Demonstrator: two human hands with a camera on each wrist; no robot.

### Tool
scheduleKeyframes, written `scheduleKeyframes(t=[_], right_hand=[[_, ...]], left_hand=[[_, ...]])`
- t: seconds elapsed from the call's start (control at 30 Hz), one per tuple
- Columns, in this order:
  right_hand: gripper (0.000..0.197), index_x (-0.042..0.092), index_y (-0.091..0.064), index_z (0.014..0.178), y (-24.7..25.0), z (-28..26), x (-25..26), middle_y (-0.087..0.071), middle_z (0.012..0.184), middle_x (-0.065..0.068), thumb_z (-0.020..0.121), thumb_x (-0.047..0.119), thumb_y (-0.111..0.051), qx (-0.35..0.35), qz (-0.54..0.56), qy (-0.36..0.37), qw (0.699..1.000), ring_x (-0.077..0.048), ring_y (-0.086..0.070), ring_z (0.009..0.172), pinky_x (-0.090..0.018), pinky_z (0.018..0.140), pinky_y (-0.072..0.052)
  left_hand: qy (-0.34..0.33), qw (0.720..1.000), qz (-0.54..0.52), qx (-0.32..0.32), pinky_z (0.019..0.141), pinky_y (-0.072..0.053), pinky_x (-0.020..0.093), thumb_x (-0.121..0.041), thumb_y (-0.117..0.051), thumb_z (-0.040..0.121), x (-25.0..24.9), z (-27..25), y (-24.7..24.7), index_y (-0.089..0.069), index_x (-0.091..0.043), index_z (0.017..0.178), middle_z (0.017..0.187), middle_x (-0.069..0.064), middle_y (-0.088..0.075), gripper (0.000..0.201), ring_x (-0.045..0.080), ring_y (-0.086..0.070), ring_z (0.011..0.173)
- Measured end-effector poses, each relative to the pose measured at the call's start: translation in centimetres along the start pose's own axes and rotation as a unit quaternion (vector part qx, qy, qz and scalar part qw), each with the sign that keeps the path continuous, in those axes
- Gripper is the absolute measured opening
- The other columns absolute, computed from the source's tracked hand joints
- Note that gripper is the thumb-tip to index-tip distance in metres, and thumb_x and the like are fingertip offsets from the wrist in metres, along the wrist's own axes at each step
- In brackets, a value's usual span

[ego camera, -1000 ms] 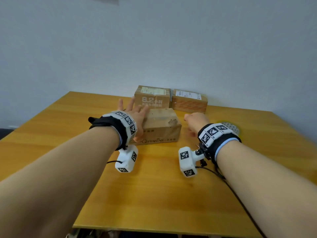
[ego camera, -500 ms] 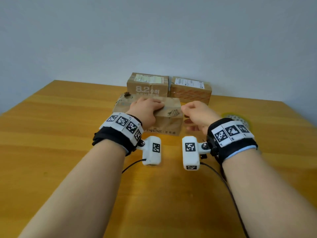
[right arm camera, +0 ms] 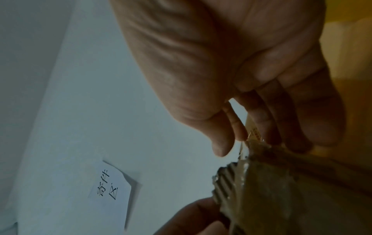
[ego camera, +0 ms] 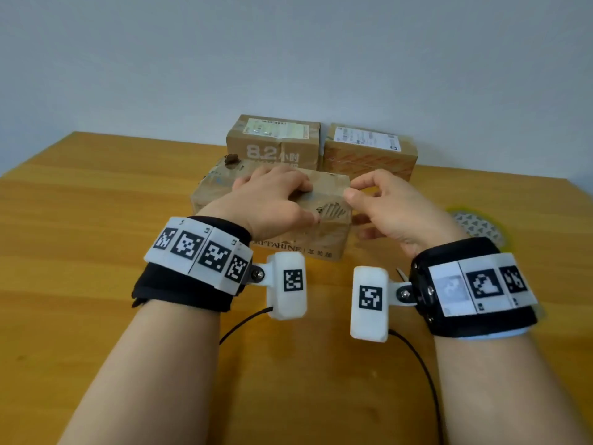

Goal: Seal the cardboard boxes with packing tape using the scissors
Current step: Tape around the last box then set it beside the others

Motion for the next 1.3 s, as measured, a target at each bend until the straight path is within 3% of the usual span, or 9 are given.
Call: scheduleKeyframes(t=[0.13,0.27,0.37,0.5,0.77,0.83,0.97,1.13,1.3], right_hand=[[0.034,0.037,-0.057,0.133,-0.6,0.3,0.2,-0.059,0.134,0.008,0.1,0.042,-0.057,0.01,-0.002,0.04,0.999,-0.015,-0.056,0.122,-0.045,0.103,-0.05],[0.038,0.034,-0.056,0.138,-1.0,-0.1,0.7,-0.057,0.139,0.008,0.102,0.043,-0.052,0.017,-0.054,0.06,0.997,-0.017,-0.055,0.124,-0.045,0.104,-0.049],[0.036,0.027,-0.061,0.134,-0.8,-0.6,1.4,-0.064,0.129,0.005,0.104,0.04,-0.047,0.017,-0.083,0.074,0.994,-0.017,-0.059,0.116,-0.047,0.102,-0.051],[0.039,0.013,-0.07,0.107,-0.4,-1.3,1.9,-0.071,0.102,-0.007,0.106,0.039,-0.041,0.021,-0.128,0.071,0.989,-0.024,-0.064,0.092,-0.052,0.09,-0.055],[0.029,0.026,-0.06,0.117,-0.4,-1.2,1.5,-0.062,0.105,0.008,0.107,0.042,-0.039,0.026,-0.128,0.07,0.989,-0.008,-0.055,0.089,-0.032,0.078,-0.048],[0.026,0.028,-0.061,0.111,0.0,-1.1,1.2,-0.064,0.107,0.006,0.106,0.043,-0.04,0.036,-0.14,0.066,0.987,-0.012,-0.057,0.092,-0.035,0.083,-0.049],[0.022,0.032,-0.062,0.103,0.8,-1.1,1.0,-0.063,0.109,0.006,0.103,0.048,-0.047,0.044,-0.142,0.058,0.987,-0.012,-0.057,0.093,-0.039,0.089,-0.051],[0.025,0.038,-0.061,0.107,0.3,-1.7,1.9,-0.065,0.111,0.01,0.091,0.057,-0.062,0.093,-0.136,0.1,0.981,-0.011,-0.059,0.106,-0.041,0.096,-0.049],[0.034,0.041,-0.058,0.114,0.0,-1.8,1.9,-0.063,0.113,0.006,0.085,0.052,-0.073,0.119,-0.139,0.097,0.978,-0.015,-0.06,0.106,-0.046,0.098,-0.049]], left_hand=[[-0.005,1.0,0.003,0.009,0.111,-0.016,0.04,-0.058,-0.056,0.089,-0.5,-0.1,-0.2,-0.042,-0.035,0.142,0.15,-0.013,-0.035,0.059,0.013,-0.026,0.138],[0.019,0.999,0.034,-0.002,0.11,-0.019,0.042,-0.075,-0.04,0.086,-1.5,-0.1,-0.7,-0.046,-0.03,0.135,0.147,-0.008,-0.039,0.067,0.018,-0.031,0.135],[0.024,0.998,0.065,0.006,0.117,-0.013,0.044,-0.075,-0.041,0.085,-2.1,-0.3,-0.8,-0.045,-0.026,0.133,0.145,-0.005,-0.04,0.069,0.02,-0.032,0.136],[0.015,0.998,0.046,0.03,0.117,-0.016,0.043,-0.068,-0.058,0.082,-1.8,-0.8,-0.4,-0.04,-0.029,0.138,0.144,-0.008,-0.038,0.07,0.017,-0.033,0.133],[0.004,0.998,-0.035,0.056,0.103,-0.037,0.033,-0.028,-0.083,0.075,-0.3,-1.2,0.3,-0.049,-0.039,0.131,0.138,-0.019,-0.044,0.066,0.009,-0.045,0.118],[0.009,0.996,-0.062,0.059,0.109,-0.037,0.042,-0.02,-0.084,0.073,0.3,-1.3,0.5,-0.054,-0.045,0.124,0.14,-0.02,-0.042,0.065,0.012,-0.044,0.125],[0.02,0.997,-0.041,0.066,0.12,-0.014,0.056,-0.023,-0.079,0.077,0.8,-1.6,0.7,-0.05,-0.058,0.127,0.149,-0.023,-0.03,0.068,0.016,-0.017,0.145],[0.014,0.991,-0.078,0.11,0.119,-0.017,0.052,-0.049,-0.065,0.065,0.6,-1.7,0.5,-0.045,-0.058,0.13,0.151,-0.022,-0.028,0.069,0.017,-0.029,0.141],[0.015,0.989,-0.088,0.122,0.119,-0.018,0.051,-0.04,-0.062,0.064,0.9,-1.7,0.5,-0.047,-0.057,0.131,0.152,-0.025,-0.026,0.07,0.013,-0.028,0.142]])
Point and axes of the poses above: each hand's wrist, its own z-axis towards the middle knuckle, its own y-axis out of the back of the hand, x = y × z, the point moved 4 cm from there along z, towards the middle knuckle
